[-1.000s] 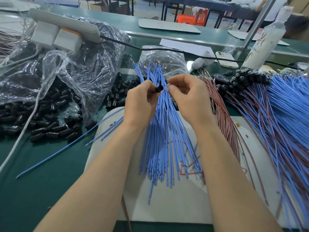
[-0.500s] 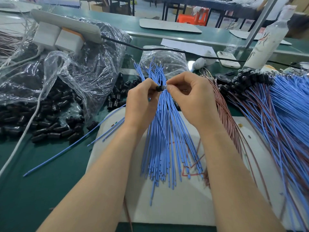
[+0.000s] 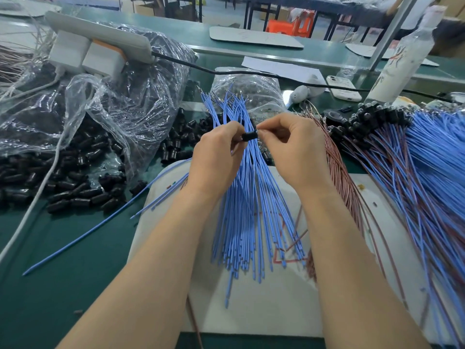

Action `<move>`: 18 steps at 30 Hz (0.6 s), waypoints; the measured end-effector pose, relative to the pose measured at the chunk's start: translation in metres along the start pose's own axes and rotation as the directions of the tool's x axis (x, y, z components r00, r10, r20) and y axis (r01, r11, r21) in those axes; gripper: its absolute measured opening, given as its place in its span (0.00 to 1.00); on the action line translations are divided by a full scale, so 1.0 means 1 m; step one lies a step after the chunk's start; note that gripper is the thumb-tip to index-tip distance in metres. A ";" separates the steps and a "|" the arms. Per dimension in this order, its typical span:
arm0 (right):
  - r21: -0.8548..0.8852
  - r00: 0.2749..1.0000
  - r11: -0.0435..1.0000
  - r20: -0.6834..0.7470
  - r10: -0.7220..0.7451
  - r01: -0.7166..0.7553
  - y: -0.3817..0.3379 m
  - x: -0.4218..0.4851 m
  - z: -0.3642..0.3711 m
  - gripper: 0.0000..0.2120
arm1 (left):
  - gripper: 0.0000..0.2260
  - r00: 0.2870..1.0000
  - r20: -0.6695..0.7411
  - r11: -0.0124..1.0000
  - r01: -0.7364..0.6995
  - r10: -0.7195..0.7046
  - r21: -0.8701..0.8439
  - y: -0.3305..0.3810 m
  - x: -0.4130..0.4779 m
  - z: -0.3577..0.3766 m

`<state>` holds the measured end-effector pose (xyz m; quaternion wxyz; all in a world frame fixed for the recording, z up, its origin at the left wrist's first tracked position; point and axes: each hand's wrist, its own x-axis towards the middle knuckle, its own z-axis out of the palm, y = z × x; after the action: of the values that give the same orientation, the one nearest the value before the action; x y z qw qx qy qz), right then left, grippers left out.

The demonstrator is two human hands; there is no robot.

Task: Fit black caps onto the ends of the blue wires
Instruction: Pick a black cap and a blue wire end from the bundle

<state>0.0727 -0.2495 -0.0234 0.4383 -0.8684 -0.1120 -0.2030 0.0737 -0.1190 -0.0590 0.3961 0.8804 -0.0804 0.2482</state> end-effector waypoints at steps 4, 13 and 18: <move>0.106 0.994 0.990 0.061 0.091 -0.097 0.012 0.003 -0.008 0.06 | 0.07 0.994 0.100 0.995 -0.030 0.039 -0.091 0.000 0.000 -0.003; 0.226 0.968 0.953 0.192 0.162 -0.204 0.025 0.002 -0.007 0.09 | 0.05 0.988 0.100 0.993 -0.112 0.114 -0.027 0.001 0.000 -0.002; 0.600 0.917 0.695 0.217 0.334 -0.396 0.023 0.000 0.005 0.05 | 0.05 0.998 0.049 0.997 -0.038 0.042 -0.066 -0.003 0.002 -0.002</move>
<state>0.0824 -0.2594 -0.0425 0.7302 -0.6826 -0.0190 -0.0223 0.0759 -0.1153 -0.0590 0.4175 0.8711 -0.1160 0.2312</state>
